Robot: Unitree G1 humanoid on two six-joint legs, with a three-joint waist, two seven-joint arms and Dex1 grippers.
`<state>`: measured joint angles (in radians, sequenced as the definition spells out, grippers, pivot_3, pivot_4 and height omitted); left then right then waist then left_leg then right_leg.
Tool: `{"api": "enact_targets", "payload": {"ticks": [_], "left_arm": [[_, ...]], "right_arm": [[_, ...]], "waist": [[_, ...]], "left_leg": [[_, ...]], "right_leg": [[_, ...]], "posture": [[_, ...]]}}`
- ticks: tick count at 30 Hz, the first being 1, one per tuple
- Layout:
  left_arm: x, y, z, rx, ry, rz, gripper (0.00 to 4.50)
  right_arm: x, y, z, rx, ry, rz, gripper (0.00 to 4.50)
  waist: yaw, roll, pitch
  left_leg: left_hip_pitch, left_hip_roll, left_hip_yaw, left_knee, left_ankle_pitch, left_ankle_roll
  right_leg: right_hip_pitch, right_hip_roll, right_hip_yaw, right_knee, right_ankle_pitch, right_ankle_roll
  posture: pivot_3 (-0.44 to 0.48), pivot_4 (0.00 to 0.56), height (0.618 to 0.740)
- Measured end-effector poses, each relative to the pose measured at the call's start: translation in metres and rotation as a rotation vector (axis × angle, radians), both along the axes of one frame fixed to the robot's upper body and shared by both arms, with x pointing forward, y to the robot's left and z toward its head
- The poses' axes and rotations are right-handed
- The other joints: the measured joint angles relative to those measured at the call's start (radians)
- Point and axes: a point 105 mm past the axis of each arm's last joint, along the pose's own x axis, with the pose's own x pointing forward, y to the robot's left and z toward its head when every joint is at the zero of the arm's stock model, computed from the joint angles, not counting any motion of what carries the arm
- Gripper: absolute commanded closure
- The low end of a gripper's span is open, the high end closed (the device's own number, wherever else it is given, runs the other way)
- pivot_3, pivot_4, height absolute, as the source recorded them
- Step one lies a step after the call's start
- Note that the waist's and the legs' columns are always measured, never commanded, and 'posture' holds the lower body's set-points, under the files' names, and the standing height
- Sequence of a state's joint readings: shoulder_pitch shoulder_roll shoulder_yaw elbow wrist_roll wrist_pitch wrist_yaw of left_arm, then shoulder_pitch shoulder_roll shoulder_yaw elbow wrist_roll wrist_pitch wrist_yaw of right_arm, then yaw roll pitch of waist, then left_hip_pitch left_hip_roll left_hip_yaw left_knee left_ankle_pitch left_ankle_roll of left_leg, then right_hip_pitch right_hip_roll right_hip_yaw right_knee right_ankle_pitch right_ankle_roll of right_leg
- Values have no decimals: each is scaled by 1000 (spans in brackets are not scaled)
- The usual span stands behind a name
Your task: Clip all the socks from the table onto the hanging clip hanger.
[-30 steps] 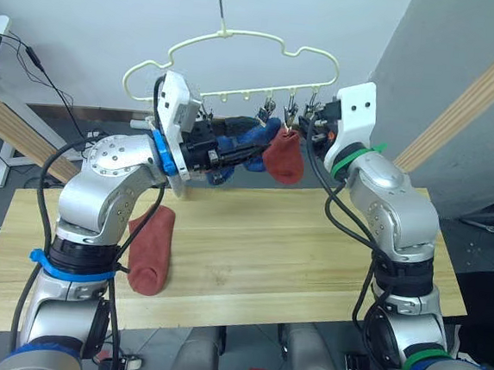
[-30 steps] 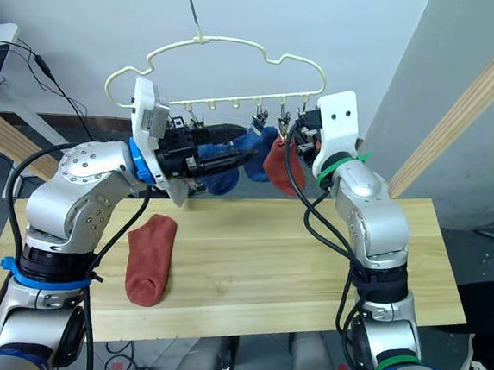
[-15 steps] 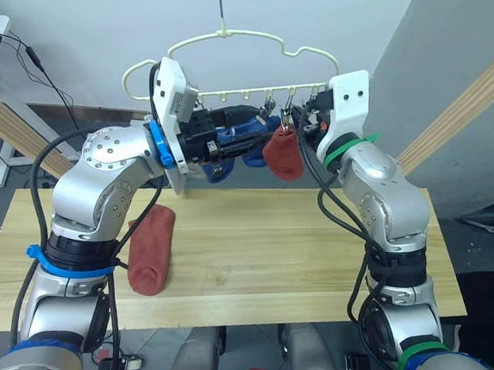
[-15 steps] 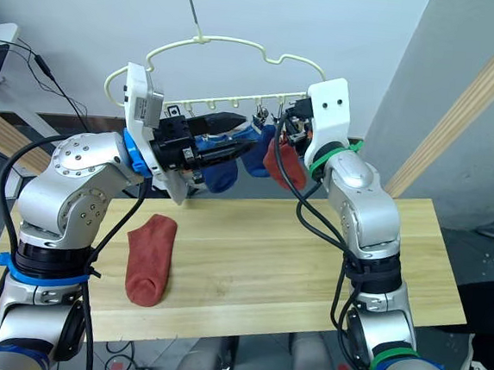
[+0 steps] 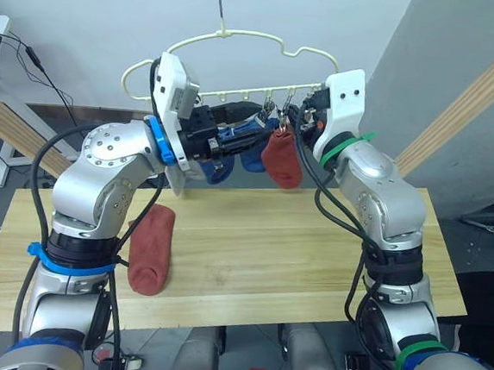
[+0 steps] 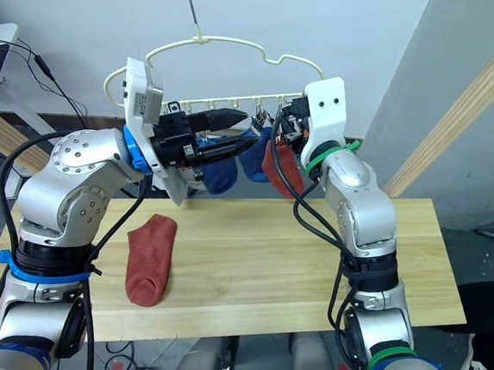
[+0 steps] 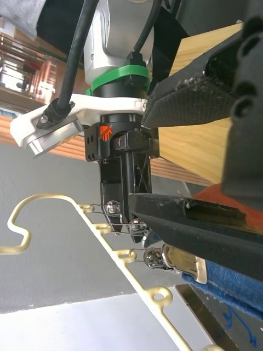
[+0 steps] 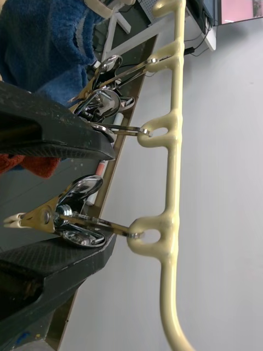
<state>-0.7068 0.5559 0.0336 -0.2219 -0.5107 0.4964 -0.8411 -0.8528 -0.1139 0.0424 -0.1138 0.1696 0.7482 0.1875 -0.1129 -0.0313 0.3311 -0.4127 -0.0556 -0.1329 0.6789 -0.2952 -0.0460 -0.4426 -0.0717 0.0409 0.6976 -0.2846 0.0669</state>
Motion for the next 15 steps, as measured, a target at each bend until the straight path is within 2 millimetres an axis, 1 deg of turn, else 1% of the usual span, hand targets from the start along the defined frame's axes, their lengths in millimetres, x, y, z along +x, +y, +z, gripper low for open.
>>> {"api": "enact_targets", "payload": {"ticks": [8, 11, 13, 15], "left_arm": [[0, -2, 0, -6, 0, -8, 2347], [-1, -2, 0, -6, -1, -8, 2347], [-1, -2, 0, -6, -1, -9, 2347], [-1, -1, -1, -6, -1, -8, 2347]], "right_arm": [[0, 1, 0, 3, 2, 5, 2512], [0, 1, 0, 6, 1, 4, 3110], [0, 1, 1, 10, -1, 3, 3700], [0, -1, 2, 17, -3, -1, 4151]], "waist": [[0, 0, 0], [0, 0, 0], [0, 0, 0], [0, 0, 0]], "left_leg": [[0, 0, 0, 0, 0, 0], [0, 0, 0, 0, 0, 0], [0, 0, 0, 0, 0, 0], [0, 0, 0, 0, 0, 0]], "right_leg": [[0, 0, 0, 0, 0, 0], [0, 0, 0, 0, 0, 0], [0, 0, 0, 0, 0, 0], [0, 0, 0, 0, 0, 0]], "posture": [[-94, 343, 740], [-94, 343, 740], [-94, 343, 740], [-95, 343, 740]]}}
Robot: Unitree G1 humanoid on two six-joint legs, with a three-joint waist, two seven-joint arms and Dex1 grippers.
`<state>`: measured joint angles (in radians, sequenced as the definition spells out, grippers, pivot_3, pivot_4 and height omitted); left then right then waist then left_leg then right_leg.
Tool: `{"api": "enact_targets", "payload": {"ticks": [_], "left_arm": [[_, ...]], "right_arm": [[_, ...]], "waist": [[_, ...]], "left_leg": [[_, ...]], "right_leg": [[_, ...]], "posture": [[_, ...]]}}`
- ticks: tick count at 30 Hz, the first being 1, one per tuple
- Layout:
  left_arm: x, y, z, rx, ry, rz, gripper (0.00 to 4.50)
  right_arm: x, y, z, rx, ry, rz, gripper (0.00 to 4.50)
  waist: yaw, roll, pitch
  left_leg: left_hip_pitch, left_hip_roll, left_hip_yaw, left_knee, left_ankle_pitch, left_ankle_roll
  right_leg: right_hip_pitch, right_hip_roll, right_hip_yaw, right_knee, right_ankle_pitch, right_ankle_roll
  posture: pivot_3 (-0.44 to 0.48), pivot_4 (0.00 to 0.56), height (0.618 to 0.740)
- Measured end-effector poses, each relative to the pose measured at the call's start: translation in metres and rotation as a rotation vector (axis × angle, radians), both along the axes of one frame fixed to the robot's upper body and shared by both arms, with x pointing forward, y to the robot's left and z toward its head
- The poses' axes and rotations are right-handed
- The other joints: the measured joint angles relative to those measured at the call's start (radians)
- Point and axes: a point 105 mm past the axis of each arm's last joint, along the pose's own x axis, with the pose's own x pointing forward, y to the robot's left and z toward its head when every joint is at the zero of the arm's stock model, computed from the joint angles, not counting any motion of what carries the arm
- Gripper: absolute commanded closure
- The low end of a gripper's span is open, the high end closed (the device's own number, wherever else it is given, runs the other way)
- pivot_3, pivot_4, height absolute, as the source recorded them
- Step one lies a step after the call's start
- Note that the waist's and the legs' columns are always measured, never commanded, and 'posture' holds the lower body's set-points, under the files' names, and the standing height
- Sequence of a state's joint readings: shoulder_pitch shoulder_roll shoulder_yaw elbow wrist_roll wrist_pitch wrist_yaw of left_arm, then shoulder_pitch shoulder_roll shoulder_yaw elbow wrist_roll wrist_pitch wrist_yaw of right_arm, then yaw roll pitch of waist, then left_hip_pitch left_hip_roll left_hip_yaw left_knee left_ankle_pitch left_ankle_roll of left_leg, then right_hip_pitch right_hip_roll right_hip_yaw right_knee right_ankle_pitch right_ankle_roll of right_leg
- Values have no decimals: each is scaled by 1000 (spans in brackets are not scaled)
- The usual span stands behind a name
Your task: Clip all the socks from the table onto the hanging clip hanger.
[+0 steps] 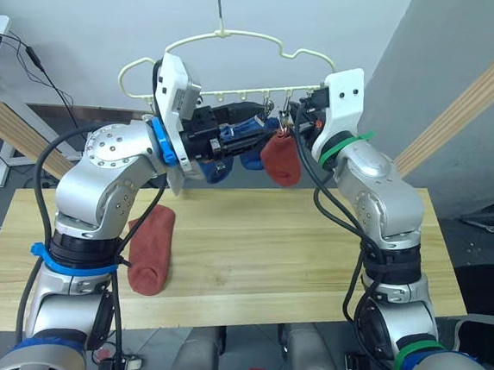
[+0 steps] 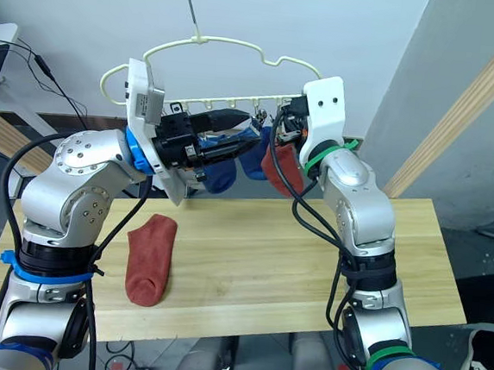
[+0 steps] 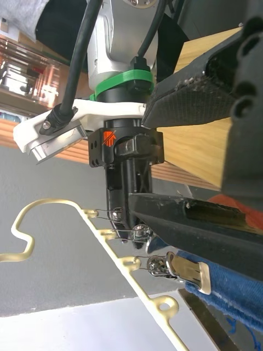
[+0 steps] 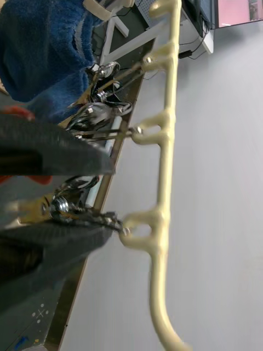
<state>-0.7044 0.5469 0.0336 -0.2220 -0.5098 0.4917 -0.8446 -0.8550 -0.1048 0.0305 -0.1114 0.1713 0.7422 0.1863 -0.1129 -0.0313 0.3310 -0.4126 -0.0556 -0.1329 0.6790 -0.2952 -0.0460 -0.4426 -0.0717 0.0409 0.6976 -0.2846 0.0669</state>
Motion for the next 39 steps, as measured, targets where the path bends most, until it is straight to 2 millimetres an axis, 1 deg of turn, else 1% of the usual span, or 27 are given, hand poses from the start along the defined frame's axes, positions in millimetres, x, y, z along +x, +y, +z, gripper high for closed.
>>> {"api": "enact_targets", "payload": {"ticks": [2, 4, 7, 9, 11, 14, 17, 20, 23, 25, 27, 30, 35, 39], "left_arm": [[0, 1, -2, 2, 4, 3, 2347], [0, 4, -8, 9, 5, 18, 2347], [2, 8, -23, 39, 10, 55, 2347], [3, 11, -33, 58, 11, 82, 2347], [6, 15, -47, 80, 11, 145, 2347], [11, 29, -68, 105, 33, 268, 1768], [12, 59, -107, 101, 133, 448, 917], [8, 88, -138, 104, 224, 586, 35], [12, 121, -158, 39, 313, 765, 35], [12, 133, -172, 38, 351, 831, 35], [13, 141, -185, 33, 385, 888, 35], [14, 151, -199, 41, 420, 948, 35], [13, 161, -213, 34, 455, 1029, 35], [5, 161, -230, 45, 530, 1031, 35]], "right_arm": [[0, -1, 1, 4, 0, -2, 4475], [0, -1, 1, 14, 1, -2, 4475], [1, -2, 1, 18, 2, -7, 4475], [1, -3, 2, 20, 2, -9, 4475], [1, -4, 2, 23, 1, -11, 4475], [1, -4, 2, 26, 1, -13, 4500], [1, -6, 3, 29, 0, -16, 4500], [2, -7, 2, 28, 5, -19, 4500], [2, -7, 2, 26, 8, -17, 4500], [2, -7, 2, 24, 9, -15, 4500], [1, -7, 2, 22, 10, -10, 4500], [1, -7, 1, 20, 14, -8, 4500], [2, -7, -1, 16, 24, -6, 4500], [2, -7, 0, 15, 24, -5, 4500]], "waist": [[0, 0, 0], [-2, 0, 0], [-1, 0, 0], [0, 0, 0], [-1, 0, 0], [-2, 0, 0], [-8, 0, 0], [-1, 0, 0], [2, 0, 0], [5, 0, 0], [6, 0, 0], [4, 0, 0], [3, 0, 0], [1, 0, 0]], "left_leg": [[0, 0, 0, 0, 0, 0], [0, 0, 0, 0, 0, 0], [0, 0, 0, 0, 0, 0], [0, 0, 0, 0, 0, 0], [0, 0, 0, 0, 0, 0], [0, 0, 0, 0, 0, 0], [0, 1, 1, -1, 0, 0], [0, 1, 0, -1, 0, 0], [0, 1, 0, 0, 0, 1], [0, 1, 0, 0, 0, 1], [0, 0, 0, 0, 0, 1], [0, 1, 0, -1, 0, 1], [0, 1, 0, -1, 0, 1], [0, 1, 0, -1, 0, 1]], "right_leg": [[0, 0, 0, 0, 0, 0], [0, 0, 0, 0, 0, 0], [0, 0, 0, 0, 0, 0], [0, 0, 0, 0, 0, 0], [0, 0, 0, 0, 0, 0], [0, 0, 0, 0, 0, 0], [-1, 0, 1, 0, 0, 0], [-1, 0, 1, 1, 0, 0], [-1, 0, 0, 1, 1, -1], [-1, 0, 0, 1, 1, -1], [-1, -1, 0, 0, 1, -1], [-1, -1, 0, 0, 1, -1], [-1, -1, 1, 0, 1, -1], [-1, -1, 1, 0, 1, -1]], "posture": [[-95, 343, 740], [-96, 343, 740], [-98, 344, 740], [-100, 343, 740], [-100, 343, 740], [-104, 346, 740], [-99, 353, 740], [-96, 358, 740], [-99, 361, 740], [-99, 361, 740], [-106, 363, 740], [-108, 364, 740], [-107, 365, 740], [-107, 365, 740]]}}
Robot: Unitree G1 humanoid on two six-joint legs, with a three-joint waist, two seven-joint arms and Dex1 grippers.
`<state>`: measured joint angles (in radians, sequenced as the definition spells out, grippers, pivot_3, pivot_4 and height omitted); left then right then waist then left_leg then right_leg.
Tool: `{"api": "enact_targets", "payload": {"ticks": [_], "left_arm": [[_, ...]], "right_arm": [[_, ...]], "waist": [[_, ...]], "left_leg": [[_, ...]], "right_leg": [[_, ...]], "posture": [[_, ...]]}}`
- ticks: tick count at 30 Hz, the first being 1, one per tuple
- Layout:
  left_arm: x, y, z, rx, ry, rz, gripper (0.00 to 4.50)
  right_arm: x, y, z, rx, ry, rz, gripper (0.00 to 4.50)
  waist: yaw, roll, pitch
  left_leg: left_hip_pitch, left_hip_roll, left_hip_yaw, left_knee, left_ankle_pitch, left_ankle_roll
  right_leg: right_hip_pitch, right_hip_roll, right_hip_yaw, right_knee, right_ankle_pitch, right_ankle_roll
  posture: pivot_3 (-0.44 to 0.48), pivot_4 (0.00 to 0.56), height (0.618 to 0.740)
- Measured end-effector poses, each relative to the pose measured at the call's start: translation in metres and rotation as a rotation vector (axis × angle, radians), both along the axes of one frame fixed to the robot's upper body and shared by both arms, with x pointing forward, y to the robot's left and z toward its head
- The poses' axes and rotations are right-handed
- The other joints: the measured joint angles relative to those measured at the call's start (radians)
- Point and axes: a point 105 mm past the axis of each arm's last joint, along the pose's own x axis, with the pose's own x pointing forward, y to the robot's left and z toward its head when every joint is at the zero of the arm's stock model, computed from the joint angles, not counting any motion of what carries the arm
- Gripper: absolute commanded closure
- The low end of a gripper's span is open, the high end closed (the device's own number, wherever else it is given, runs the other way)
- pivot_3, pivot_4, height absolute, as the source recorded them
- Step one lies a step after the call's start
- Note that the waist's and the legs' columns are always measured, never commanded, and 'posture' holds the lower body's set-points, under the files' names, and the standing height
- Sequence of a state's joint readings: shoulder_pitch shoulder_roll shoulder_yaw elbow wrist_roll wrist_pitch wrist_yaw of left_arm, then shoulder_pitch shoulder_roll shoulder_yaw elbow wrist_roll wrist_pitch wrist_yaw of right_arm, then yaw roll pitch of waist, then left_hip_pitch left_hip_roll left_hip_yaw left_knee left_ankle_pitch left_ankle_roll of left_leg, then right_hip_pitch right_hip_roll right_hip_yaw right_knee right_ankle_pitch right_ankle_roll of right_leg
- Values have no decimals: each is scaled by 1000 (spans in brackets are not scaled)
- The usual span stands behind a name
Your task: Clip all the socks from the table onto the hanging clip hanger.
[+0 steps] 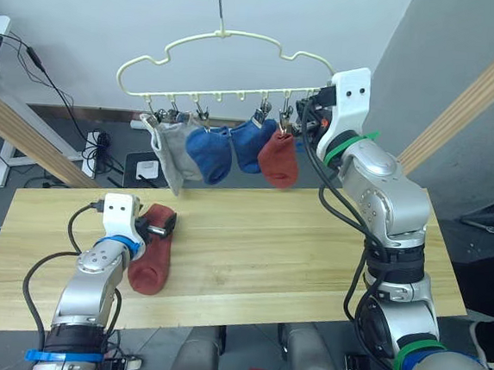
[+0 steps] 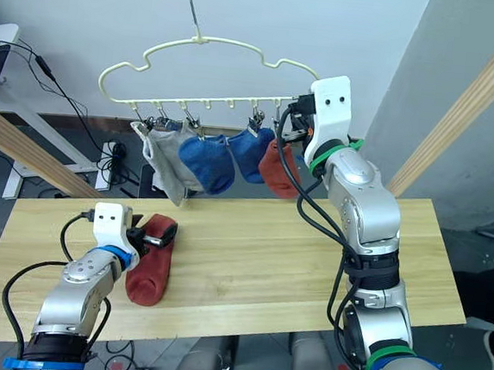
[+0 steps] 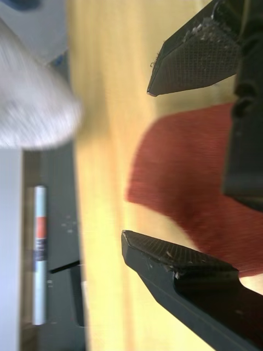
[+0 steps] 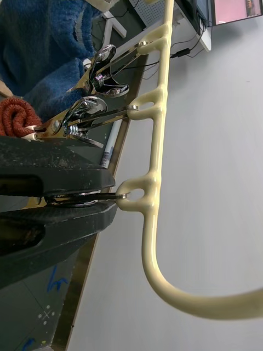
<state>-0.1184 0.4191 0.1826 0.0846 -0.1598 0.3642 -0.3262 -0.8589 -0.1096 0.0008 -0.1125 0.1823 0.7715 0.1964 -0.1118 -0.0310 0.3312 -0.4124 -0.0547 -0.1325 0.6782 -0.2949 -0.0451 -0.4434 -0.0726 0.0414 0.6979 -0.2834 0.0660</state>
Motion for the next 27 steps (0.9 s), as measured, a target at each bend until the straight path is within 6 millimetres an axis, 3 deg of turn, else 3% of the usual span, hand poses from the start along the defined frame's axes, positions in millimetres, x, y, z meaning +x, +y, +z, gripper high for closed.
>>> {"api": "enact_targets", "payload": {"ticks": [4, 11, 15, 17, 21, 23, 27], "left_arm": [[-4, -7, -8, -10, 31, -31, 1142], [-4, 1, -10, 2, 33, 6, 3283], [-5, -10, -8, 110, 8, -144, 4261], [4, -39, 6, 118, -69, -300, 4373], [26, -117, 75, 140, -332, -644, 4379], [28, -144, 100, 112, -422, -734, 4380], [22, -181, 118, 41, -487, -851, 4381]], "right_arm": [[0, 0, 0, 0, 2, 1, 4500], [0, 1, 2, -1, -4, 2, 4500], [0, 0, 3, -1, -5, 0, 4500], [1, -2, 3, 2, -5, -8, 4500], [0, 1, 2, 0, 4, 1, 4500], [0, 1, 2, 0, 3, 0, 4500], [0, 1, 4, 4, -2, 1, 4500]], "waist": [[1, 0, 0], [0, 0, 0], [-1, 0, 0], [9, 1, 0], [25, 1, 0], [22, 1, 0], [-4, 1, 0]], "left_leg": [[0, 0, 0, 0, 0, 0], [0, 0, 0, 0, 0, 0], [0, 0, 0, 0, 0, 0], [-1, 0, -1, 0, 0, 0], [-3, -1, -1, 1, 1, 1], [-3, -1, 1, 1, 1, 1], [-3, 0, 2, -1, 1, 1]], "right_leg": [[0, 0, 0, 0, 0, 0], [0, 0, 0, 0, 0, 0], [0, 0, 0, 0, 0, 0], [0, 0, -2, 0, 0, -1], [0, 0, -2, -2, 3, -1], [0, 0, -1, -3, 3, -1], [-2, 0, -1, -3, 3, -1]], "posture": [[-110, 365, 740], [-112, 364, 740], [-109, 366, 740], [-107, 367, 740], [-113, 364, 740], [-117, 364, 740], [-119, 361, 740]]}}
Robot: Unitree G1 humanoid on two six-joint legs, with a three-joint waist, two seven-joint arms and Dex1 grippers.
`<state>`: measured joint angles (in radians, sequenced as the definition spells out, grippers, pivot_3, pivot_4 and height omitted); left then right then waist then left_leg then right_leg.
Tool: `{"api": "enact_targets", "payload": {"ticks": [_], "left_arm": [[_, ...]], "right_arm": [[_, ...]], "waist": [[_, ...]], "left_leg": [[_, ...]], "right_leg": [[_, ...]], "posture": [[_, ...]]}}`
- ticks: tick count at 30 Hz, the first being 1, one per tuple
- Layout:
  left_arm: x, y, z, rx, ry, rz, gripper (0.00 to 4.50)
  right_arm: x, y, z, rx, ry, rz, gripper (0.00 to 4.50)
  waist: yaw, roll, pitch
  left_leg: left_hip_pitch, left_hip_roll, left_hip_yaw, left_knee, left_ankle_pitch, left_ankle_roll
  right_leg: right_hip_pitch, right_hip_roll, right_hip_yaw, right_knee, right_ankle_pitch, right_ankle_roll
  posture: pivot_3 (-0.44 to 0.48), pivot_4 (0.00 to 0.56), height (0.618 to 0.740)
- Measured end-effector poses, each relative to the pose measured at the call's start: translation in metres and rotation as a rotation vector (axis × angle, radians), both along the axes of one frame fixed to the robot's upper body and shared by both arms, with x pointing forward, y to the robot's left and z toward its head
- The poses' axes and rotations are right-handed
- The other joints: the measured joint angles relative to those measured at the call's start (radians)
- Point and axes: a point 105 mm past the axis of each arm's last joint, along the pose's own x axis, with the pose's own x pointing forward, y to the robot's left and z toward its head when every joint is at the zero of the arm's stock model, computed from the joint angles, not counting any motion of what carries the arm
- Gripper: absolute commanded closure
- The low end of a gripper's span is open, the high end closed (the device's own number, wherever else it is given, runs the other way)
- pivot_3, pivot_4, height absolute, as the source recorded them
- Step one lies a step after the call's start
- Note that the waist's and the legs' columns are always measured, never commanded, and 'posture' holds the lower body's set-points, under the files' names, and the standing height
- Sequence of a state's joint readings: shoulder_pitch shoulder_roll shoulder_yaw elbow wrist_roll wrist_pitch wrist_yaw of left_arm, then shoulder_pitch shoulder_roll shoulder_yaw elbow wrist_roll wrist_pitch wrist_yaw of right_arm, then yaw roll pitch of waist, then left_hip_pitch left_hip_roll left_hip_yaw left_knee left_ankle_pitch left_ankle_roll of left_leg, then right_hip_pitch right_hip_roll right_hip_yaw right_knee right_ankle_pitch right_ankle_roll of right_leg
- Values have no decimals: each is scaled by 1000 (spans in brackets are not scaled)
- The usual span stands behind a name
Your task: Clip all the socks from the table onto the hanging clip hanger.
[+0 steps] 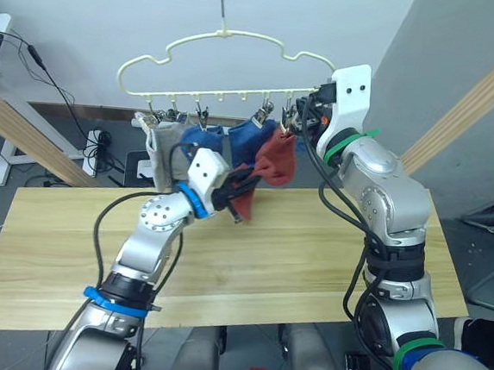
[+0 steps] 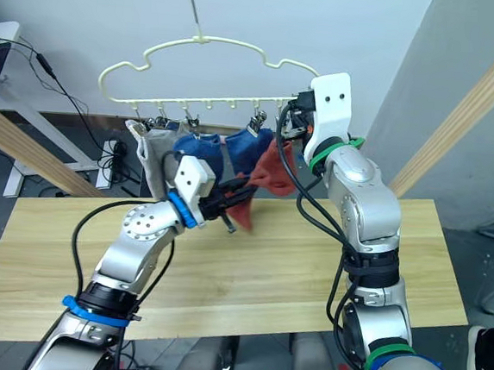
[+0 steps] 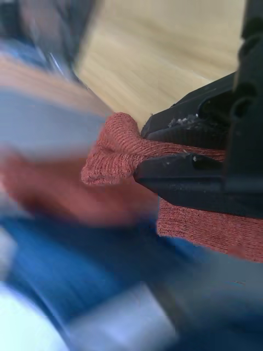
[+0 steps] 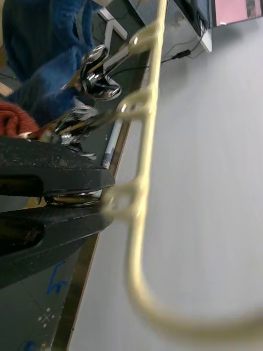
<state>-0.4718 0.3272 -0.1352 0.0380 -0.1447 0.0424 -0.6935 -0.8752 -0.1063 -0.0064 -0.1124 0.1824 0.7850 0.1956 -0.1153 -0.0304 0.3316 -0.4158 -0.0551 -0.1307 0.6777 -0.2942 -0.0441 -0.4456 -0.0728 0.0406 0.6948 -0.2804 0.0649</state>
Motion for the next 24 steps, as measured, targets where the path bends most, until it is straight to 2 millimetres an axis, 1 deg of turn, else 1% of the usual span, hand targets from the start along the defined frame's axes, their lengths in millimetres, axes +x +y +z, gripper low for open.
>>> {"api": "enact_targets", "payload": {"ticks": [3, 6, 7, 8, 12, 15, 20, 24], "left_arm": [[0, -20, 14, -51, -26, -44, 4382], [7, -32, 31, -88, -88, -30, 4382], [10, -34, 34, -93, -103, -15, 4382], [12, -35, 34, -94, -113, -2, 4382], [26, -36, 23, -83, -117, 86, 4382], [36, -41, 19, -93, -116, 127, 4382], [43, -50, 20, -99, -113, 128, 4382], [47, -50, 23, -101, -117, 131, 4383]], "right_arm": [[0, -1, 1, 1, -1, -2, 4500], [0, 1, 0, 4, 1, 3, 4500], [0, 2, 0, 5, 2, 5, 4500], [0, 1, 0, 5, 3, 5, 4500], [-1, 2, 0, 10, 7, 10, 4500], [-1, 3, 0, 12, 8, 12, 4500], [-3, 4, 2, 14, 4, 17, 4500], [-4, 4, 2, 12, 7, 17, 4500]], "waist": [[0, 0, 0], [1, 0, 0], [0, 0, 0], [0, 0, 0], [1, 0, 0], [2, 0, 0], [1, 0, 0], [0, 0, 0]], "left_leg": [[0, 0, 0, 1, 0, 0], [0, 0, 0, 2, 2, 2], [0, 0, 1, 2, 2, 3], [0, 0, 1, 2, 2, 3], [0, -1, 1, 2, 3, 3], [0, -2, 1, 2, 3, 3], [-1, -2, 1, 2, 3, 3], [-1, -2, 1, 2, 3, 3]], "right_leg": [[0, 0, 0, 2, 0, 0], [0, 1, 0, 3, 1, 1], [0, 1, 0, 3, 2, 1], [0, 1, 0, 3, 2, 1], [0, 1, 0, 3, 3, 1], [0, 1, 0, 2, 3, 1], [0, 1, 0, 1, 3, 1], [-1, 1, 0, 2, 3, 1]], "posture": [[-116, 359, 740], [-116, 359, 740], [-116, 359, 740], [-116, 359, 740], [-125, 352, 740], [-129, 350, 740], [-134, 350, 740], [-135, 349, 740]]}}
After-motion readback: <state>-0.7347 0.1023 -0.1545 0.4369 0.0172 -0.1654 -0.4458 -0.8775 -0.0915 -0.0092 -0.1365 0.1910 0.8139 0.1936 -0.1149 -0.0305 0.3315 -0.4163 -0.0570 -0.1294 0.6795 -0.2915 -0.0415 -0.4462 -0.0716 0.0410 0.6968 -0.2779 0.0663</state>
